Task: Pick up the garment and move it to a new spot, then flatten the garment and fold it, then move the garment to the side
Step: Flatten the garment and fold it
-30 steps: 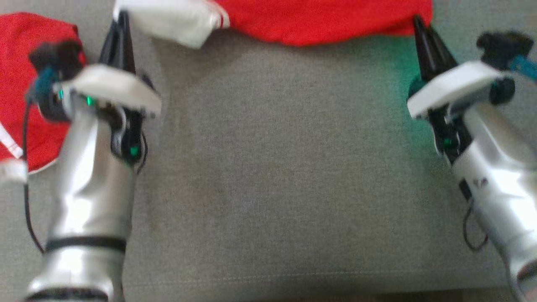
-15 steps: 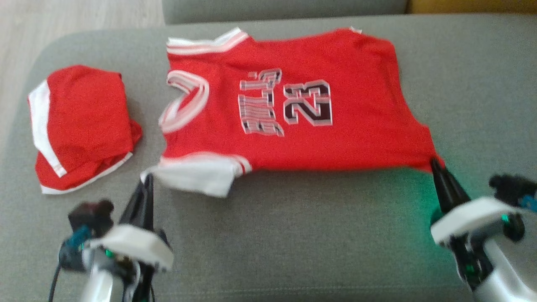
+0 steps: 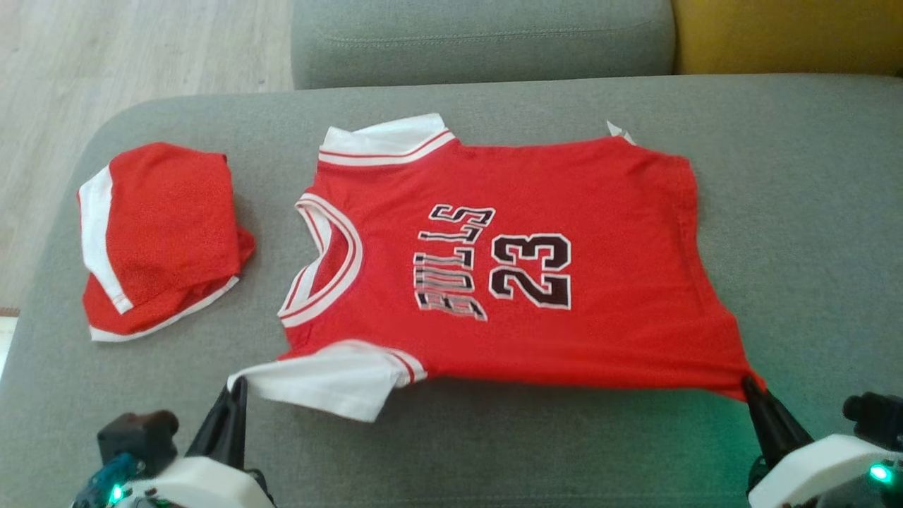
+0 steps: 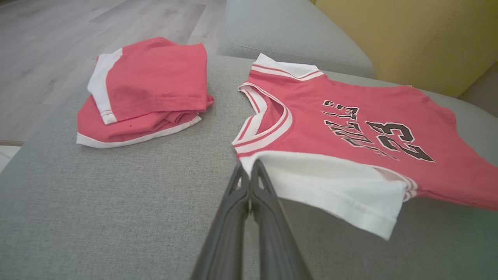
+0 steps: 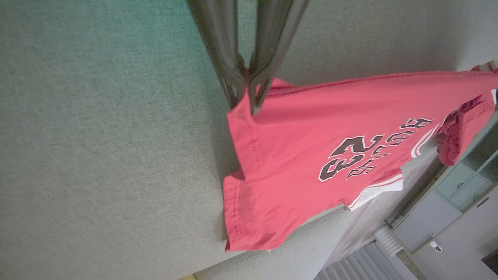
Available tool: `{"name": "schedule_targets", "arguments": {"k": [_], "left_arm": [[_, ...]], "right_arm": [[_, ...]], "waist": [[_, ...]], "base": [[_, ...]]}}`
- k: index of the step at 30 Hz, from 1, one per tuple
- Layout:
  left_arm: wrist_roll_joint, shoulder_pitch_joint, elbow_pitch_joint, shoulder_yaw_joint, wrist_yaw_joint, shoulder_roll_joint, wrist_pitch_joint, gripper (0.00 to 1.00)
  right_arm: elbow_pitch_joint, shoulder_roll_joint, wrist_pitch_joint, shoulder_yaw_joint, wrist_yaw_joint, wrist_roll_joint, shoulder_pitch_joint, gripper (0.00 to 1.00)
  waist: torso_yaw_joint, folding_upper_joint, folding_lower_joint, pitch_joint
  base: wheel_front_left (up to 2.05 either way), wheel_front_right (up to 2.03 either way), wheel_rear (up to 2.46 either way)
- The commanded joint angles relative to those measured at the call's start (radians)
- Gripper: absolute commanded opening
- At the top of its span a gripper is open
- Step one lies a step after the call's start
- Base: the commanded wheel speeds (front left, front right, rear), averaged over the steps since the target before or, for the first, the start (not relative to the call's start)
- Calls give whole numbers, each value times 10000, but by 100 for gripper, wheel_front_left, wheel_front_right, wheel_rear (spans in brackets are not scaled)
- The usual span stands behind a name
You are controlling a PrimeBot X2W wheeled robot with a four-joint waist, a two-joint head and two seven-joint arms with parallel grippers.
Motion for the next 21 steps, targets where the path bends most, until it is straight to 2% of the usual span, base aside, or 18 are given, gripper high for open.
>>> {"name": "schedule_targets", "arguments": {"k": [1,4,8,14,21], "left_arm": [[99,-374,-445,446,57,128,24,0],[39,-483,-421,360,-1,223,423,0],[-162,-1035,-15,285,-205,410,1034,0],[-703,-2565,1164,309,-764,741,1715,0],[-891,-4568,2716,176,-1314,1041,1964,0]], "right_arm": [[-465,-153,90,9,-9,-124,-196,0],[-1080,196,847,-280,-9,-519,-106,0],[-1263,351,1710,-477,-9,-766,-506,0],[-699,221,2608,-520,-9,-896,-1774,0],[259,59,2941,-382,-9,-846,-3431,0]], "waist": [[-17,-1,1,23],[-58,-1,1,133],[-88,-1,1,411],[-117,-1,1,971],[-222,-1,1,1711]], "base": [[0,0,0],[0,0,0],[0,0,0],[0,0,0],[0,0,0]]}}
